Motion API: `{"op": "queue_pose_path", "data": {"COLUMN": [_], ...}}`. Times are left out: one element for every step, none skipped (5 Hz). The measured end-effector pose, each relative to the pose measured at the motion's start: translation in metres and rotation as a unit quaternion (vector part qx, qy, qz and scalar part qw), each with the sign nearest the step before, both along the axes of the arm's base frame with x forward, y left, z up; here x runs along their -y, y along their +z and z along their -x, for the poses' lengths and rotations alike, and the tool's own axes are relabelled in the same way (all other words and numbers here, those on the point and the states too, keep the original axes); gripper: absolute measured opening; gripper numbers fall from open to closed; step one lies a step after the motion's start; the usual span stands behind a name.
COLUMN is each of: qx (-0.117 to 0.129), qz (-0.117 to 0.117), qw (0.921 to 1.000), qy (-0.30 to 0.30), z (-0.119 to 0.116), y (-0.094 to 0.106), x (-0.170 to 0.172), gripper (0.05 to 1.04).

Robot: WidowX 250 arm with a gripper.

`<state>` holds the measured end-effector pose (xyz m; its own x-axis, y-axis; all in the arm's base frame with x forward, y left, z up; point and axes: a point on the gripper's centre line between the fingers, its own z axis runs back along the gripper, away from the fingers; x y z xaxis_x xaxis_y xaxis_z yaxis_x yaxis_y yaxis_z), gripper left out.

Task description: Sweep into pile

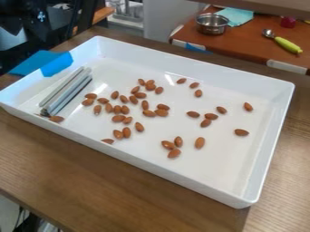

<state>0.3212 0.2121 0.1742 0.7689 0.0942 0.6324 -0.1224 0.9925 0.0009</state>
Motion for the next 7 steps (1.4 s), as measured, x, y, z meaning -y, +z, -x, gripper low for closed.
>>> {"op": "queue_pose_path", "data": {"qx": [-0.026,-0.071,-0.115,-0.162,-0.21,-0.234,-0.215], "qz": [0.017,-0.008,-0.02,-0.021,-0.008,0.003,0.01], "qw": [0.9995,0.9975,0.9932,0.9865,0.9776,0.9722,0.9762], "qy": [0.001,-0.001,-0.002,0.006,0.007,0.015,0.024], "z": [0.005,0.004,0.006,0.01,0.015,0.014,0.009], "y": [-0.021,-0.03,-0.036,-0.042,-0.046,-0.054,-0.053], "x": [0.003,0.013,0.023,0.035,0.044,0.048,0.049], "gripper": [1.001,1.001,1.001,1.001,1.001,1.001,1.001]}}
